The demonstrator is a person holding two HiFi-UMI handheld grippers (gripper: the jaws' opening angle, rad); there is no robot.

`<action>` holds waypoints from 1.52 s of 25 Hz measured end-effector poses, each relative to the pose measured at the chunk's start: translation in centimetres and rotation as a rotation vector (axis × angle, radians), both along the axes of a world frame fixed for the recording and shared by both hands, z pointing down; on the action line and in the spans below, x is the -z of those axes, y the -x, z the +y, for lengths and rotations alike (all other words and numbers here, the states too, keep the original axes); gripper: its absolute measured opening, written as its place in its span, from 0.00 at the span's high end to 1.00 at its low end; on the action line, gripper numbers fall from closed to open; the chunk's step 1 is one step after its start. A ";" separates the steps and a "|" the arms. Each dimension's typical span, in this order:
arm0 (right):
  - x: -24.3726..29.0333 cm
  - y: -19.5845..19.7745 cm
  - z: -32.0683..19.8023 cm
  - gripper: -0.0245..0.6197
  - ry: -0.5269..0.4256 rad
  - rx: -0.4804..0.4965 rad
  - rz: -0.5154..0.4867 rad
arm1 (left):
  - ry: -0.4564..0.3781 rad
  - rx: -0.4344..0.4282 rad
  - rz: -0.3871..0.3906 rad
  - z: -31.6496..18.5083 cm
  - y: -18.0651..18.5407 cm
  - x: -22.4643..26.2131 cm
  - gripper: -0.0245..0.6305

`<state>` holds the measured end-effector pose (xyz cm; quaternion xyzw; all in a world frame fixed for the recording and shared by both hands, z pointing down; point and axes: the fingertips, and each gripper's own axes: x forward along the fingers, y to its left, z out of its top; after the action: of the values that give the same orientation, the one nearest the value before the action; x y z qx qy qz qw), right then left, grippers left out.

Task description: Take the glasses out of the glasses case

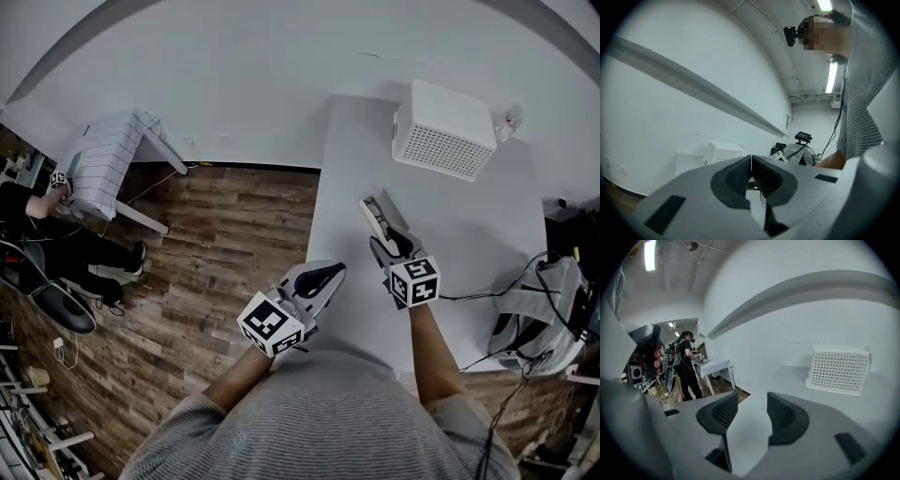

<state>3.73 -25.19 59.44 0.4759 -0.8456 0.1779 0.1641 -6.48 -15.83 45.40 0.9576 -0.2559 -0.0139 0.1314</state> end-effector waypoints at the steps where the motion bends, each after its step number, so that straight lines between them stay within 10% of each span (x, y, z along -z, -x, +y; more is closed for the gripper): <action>1: -0.6 -0.2 -0.2 0.65 0.012 -0.005 0.009 | 0.000 -0.001 -0.001 0.0 -0.1 -0.1 0.94; 38: -13.6 -4.1 -7.9 0.74 0.190 -0.060 0.329 | 0.053 -0.032 -0.082 -2.5 -1.6 -3.6 0.94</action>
<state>7.85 -33.07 73.03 0.5060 -0.7721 0.1816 0.3390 -4.90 -18.35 48.96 0.9576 -0.2460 0.0343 0.1462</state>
